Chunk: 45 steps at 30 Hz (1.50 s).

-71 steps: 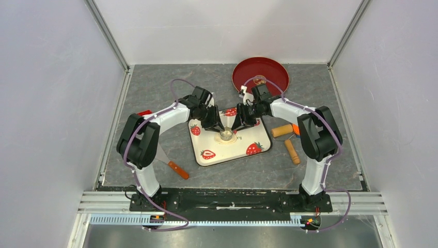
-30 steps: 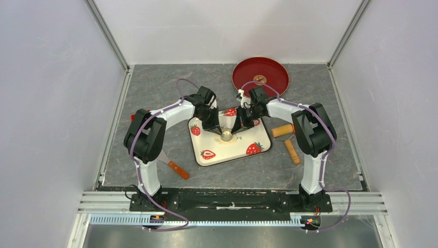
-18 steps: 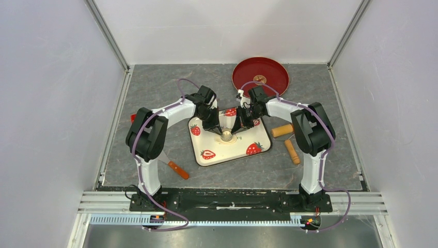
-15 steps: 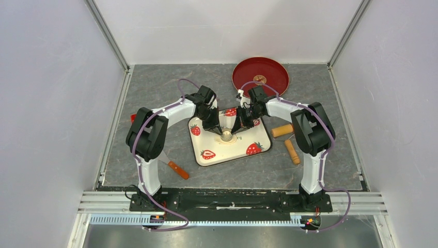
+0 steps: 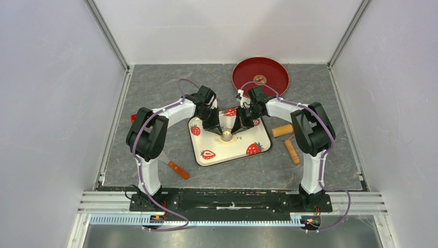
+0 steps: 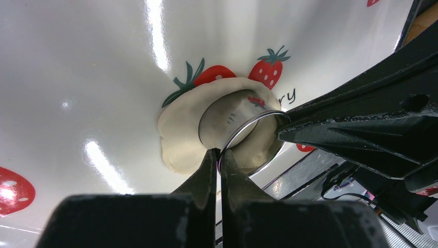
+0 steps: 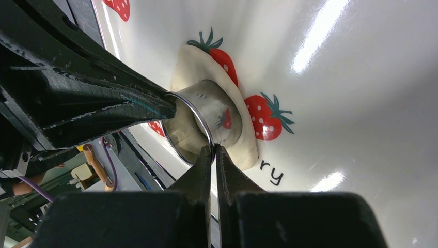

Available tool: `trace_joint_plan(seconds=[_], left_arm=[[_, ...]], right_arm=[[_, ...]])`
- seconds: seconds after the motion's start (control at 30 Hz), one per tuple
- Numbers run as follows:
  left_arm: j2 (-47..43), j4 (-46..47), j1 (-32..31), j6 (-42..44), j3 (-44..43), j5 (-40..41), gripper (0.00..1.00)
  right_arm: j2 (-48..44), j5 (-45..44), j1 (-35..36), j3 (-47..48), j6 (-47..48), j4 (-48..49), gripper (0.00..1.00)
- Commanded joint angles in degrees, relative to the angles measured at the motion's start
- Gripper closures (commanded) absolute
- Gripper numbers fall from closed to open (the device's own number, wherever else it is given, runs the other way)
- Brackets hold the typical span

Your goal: Roll out the dumpling wrappers from the dough

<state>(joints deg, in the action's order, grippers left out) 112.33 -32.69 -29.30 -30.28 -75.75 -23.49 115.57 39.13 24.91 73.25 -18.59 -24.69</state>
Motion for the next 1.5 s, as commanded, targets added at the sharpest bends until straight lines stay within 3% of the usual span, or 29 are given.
trace_joint_plan(seconds=[0.0,1.47], left_arm=[[6.46,-0.3,-1.69,1.92,4.38,6.3,0.98],[5.77,-0.54,-1.9,1.21,4.91,7.39,0.98]], right_arm=[[6.48,-15.3,2.43,-5.11,5.97,-7.04,1.0],[6.53,-18.63,3.13,-5.51,7.31,-9.37,1.0]])
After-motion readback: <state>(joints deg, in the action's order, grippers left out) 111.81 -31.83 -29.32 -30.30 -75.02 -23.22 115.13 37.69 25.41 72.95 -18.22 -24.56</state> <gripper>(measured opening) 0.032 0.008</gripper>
